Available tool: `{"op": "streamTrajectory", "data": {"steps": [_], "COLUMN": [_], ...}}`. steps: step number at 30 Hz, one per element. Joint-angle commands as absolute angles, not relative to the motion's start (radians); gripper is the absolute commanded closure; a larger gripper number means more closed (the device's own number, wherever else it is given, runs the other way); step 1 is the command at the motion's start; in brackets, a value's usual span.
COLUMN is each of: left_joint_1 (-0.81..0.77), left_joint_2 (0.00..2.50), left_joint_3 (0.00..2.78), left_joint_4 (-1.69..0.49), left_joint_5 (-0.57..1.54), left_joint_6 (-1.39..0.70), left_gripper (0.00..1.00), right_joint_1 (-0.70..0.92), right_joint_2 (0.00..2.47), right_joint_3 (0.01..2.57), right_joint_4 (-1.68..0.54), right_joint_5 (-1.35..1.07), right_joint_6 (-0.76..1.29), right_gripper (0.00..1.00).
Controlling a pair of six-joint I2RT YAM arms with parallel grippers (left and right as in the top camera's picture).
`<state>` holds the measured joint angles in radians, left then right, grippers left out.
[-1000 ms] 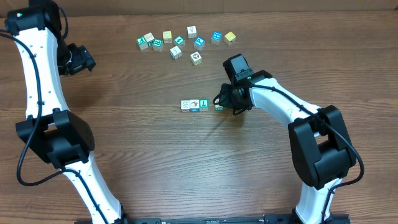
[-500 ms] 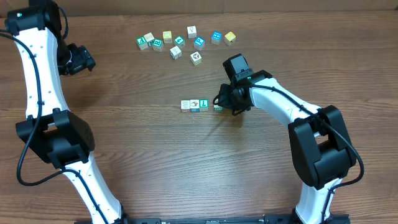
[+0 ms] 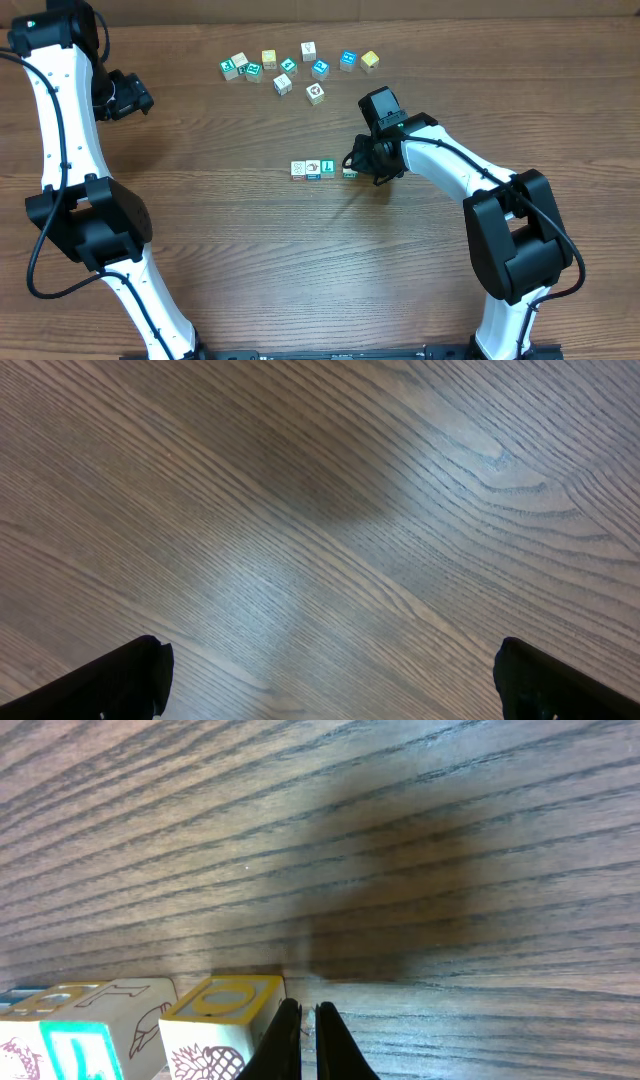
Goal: Form a horizontal line
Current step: 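Push the pineapple block flush against the green block with the right gripper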
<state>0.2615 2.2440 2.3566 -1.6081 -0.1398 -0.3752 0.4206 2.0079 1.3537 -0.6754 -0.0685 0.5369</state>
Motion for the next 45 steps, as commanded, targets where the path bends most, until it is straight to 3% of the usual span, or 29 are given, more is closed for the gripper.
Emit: {"op": "streamTrajectory", "data": {"steps": [1,45], "left_joint_1": [0.252,0.252], "left_joint_2": [2.243,2.243], "left_joint_3": [2.351,2.351], "left_joint_4": [-1.610,-1.610], "left_joint_5": [-0.149,-0.149], "left_joint_6": [-0.389,-0.389], "left_gripper": [0.00,0.00], "right_joint_1": [0.426,0.426], "right_joint_2": [2.011,2.041], "right_joint_3": [1.347,1.346], "right_joint_4": [-0.671,-0.648], "right_joint_5": [-0.043,-0.126], "right_joint_6": [0.551,0.498], "right_gripper": [0.96,0.96]}}
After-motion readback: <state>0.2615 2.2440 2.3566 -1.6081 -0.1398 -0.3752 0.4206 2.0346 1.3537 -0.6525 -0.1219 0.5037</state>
